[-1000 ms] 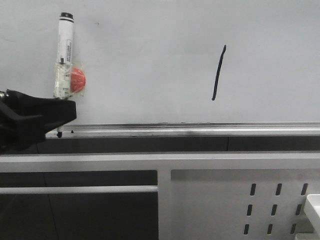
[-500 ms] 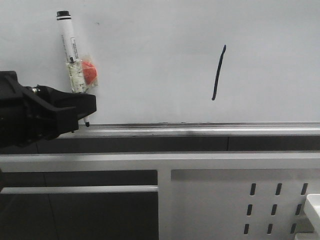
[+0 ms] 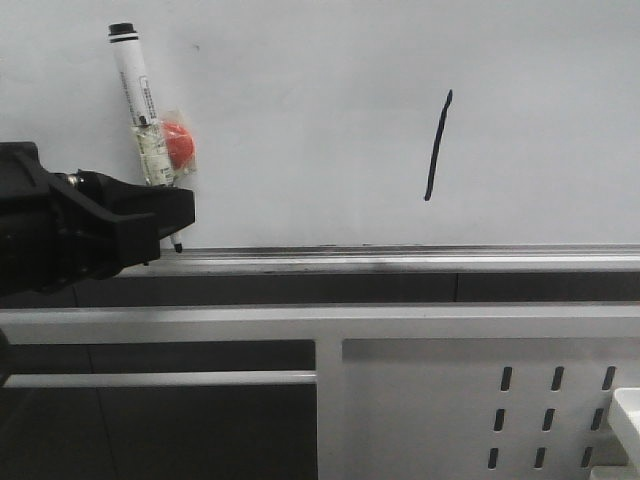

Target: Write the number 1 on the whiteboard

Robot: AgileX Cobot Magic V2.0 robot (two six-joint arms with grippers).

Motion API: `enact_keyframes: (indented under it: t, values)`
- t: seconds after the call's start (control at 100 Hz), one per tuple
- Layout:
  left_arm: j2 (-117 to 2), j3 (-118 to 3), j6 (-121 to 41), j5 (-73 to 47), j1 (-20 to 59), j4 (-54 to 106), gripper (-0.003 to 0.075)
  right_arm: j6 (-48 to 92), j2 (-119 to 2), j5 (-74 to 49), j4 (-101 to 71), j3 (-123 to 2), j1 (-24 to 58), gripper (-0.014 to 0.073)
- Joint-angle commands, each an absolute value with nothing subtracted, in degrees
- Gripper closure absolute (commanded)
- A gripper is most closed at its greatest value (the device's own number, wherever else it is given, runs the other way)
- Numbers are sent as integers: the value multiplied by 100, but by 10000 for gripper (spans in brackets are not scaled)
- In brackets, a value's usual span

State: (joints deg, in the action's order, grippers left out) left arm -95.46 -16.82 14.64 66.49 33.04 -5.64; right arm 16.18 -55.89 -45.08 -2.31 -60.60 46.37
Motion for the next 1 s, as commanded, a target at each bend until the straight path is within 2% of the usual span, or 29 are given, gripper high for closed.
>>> enact_keyframes:
  t: [0.0,0.75,0.89,0.99]
  values:
    - [-9424,-1830,1544,7797,3312,-250,740,1624,-5534,-4109,-173,-6192,4598,663]
    - [-9330,-1732,1544,7778,3312,-206,733,1624,-5534,-4013,-45,-6192,4598,663]
    - [-9322,-1732,1544,7797,3312,-190,669,1624,-5534,-4024,-45,-6192,4598,663]
    - [-9322,-1732,1544,7797,3312,-190,577,1624,-5534,-4035,-45,-6192,4598,663]
